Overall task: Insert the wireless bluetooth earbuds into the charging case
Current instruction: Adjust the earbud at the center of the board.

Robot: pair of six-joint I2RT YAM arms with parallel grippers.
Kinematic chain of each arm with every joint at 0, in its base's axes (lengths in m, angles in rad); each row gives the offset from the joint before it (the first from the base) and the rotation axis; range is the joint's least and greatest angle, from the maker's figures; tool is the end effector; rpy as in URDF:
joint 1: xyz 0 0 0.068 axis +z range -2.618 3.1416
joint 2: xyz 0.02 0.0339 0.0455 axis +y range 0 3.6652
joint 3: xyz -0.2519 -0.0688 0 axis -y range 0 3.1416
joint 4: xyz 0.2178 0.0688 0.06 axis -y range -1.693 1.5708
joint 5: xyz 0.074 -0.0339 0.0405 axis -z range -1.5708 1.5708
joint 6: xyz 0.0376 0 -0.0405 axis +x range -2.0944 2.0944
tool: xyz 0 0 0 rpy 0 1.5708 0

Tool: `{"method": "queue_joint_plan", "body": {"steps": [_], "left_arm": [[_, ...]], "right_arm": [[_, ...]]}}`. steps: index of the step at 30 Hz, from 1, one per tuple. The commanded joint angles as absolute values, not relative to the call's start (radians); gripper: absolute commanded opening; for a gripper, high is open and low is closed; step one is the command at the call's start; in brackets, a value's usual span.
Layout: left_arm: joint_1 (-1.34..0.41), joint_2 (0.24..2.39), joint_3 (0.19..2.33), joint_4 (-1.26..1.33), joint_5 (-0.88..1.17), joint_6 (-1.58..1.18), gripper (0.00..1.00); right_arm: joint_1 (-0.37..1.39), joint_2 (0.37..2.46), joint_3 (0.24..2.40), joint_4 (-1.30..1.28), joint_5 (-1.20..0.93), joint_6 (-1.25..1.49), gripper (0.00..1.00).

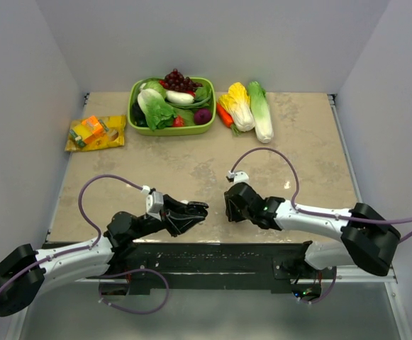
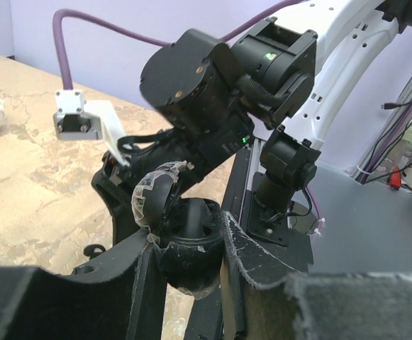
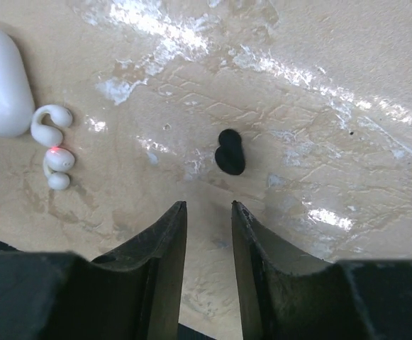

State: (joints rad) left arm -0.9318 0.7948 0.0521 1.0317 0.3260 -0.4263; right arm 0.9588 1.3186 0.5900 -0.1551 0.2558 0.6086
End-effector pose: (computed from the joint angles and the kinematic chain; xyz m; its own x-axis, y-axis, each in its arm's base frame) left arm 0.0796 -0.1273 0.2214 -0.2354 -0.3400 -0.9105 0.9293 0.1955 -0.3133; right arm 0.1397 0.1825 0.1719 -0.7644 -0.1263 -0.6322 -0.3201 0.9256 0.2022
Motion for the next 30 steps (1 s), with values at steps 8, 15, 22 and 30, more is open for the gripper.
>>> {"method": "queue_joint_plan", "body": {"steps": [8, 15, 22, 30], "left_arm": [[-0.937, 0.798, 0.011, 1.112, 0.341, -0.422, 0.0], [-0.937, 0.79, 0.006, 1.111, 0.339, -0.422, 0.0], [-0.939, 0.779, 0.005, 1.106, 0.339, -0.425, 0.0], [-0.937, 0.793, 0.003, 1.112, 0.344, -0.423, 0.0]], "right_arm": [[0.954, 1.232, 0.591, -0.196, 0.351, 0.663, 0.3], [0.907, 1.242, 0.635, -0.212, 0.416, 0.609, 0.32], [0.775, 1.279, 0.634, -0.129, 0.302, 0.554, 0.29], [0.775, 1.383, 0.661, -0.126, 0.27, 0.535, 0.3]]}}
